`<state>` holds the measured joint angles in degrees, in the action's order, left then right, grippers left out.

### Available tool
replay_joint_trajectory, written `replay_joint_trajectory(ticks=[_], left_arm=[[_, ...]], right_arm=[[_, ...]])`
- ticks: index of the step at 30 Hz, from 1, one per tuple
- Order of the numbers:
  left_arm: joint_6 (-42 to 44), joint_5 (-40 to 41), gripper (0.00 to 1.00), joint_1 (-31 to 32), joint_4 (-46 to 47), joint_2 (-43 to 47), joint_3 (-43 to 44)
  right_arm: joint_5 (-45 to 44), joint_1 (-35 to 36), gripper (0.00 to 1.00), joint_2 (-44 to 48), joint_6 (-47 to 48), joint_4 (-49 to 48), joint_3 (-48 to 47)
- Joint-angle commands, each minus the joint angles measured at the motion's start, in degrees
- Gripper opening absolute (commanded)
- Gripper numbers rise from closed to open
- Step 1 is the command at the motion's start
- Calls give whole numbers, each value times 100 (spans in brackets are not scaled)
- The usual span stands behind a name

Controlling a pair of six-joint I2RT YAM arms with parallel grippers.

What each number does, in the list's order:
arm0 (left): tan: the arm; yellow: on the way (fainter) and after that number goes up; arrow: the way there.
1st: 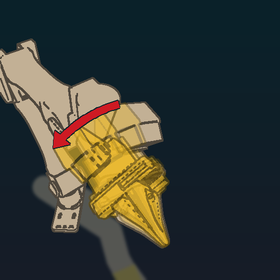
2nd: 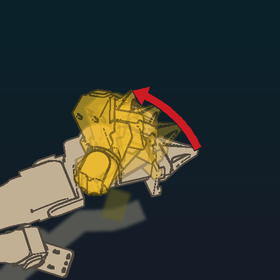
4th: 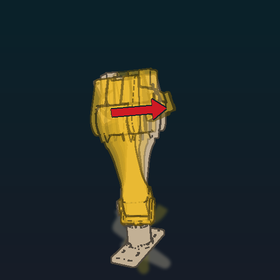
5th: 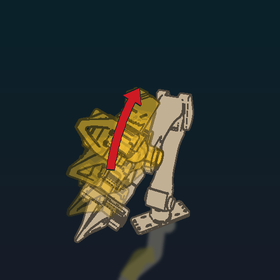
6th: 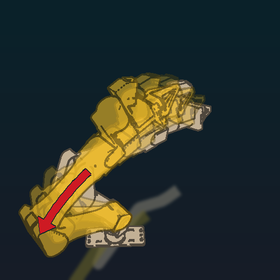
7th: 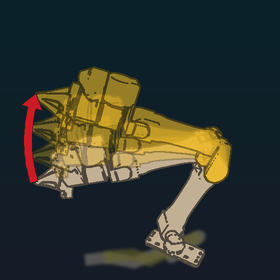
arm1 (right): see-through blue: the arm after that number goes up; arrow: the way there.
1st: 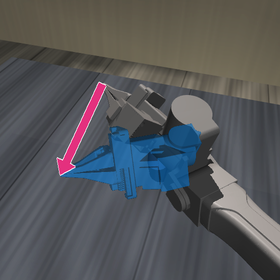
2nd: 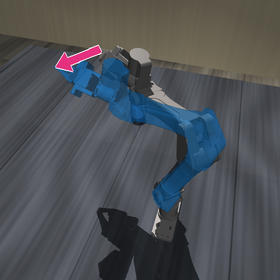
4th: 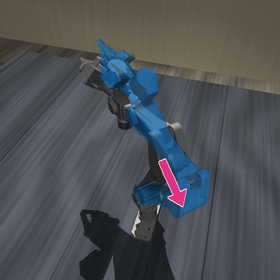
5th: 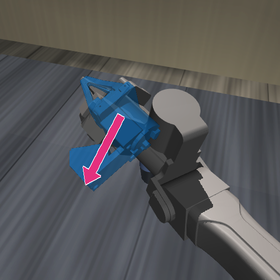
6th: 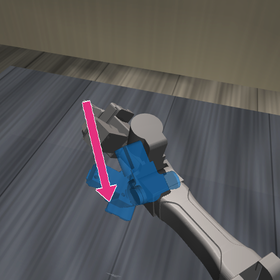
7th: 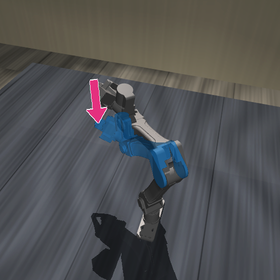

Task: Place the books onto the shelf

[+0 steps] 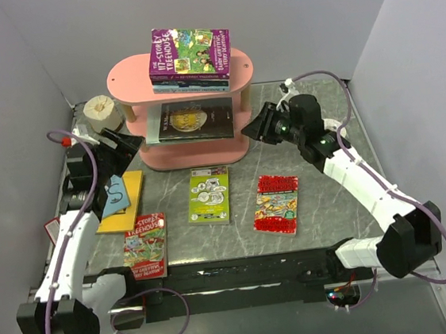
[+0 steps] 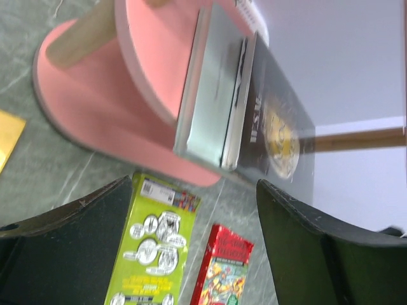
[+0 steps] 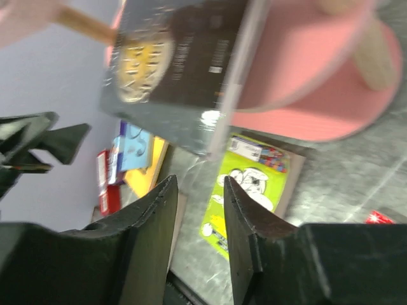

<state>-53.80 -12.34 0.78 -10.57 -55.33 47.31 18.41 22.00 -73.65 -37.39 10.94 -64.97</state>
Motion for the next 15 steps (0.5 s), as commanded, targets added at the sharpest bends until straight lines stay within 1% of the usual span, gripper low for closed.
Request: replay_joint_trajectory(ticks=[1,4,6,11,14,15], left_arm=[[-227,-84,84,-60,907,-425,243],[-201,-146,81,-69,1013,-733,375],[-192,-199,80,-69,1232,-873,437],[-289,-549,78,-69,1969,-909,349],[-280,-743,77,-69,2164,-997,375],[-263,-813,77,-69,2199,-1049,410]], right_arm=[[-559,-11,45,-165,134,-506,-66],[-426,15,52,-430,223,-461,-297],[-426,15,53,-492,206,-557,-288],[-295,15,52,-694,118,-952,-262],[-259,15,51,-774,21,-1067,-236],[-259,6,51,-774,-31,-1250,-209]])
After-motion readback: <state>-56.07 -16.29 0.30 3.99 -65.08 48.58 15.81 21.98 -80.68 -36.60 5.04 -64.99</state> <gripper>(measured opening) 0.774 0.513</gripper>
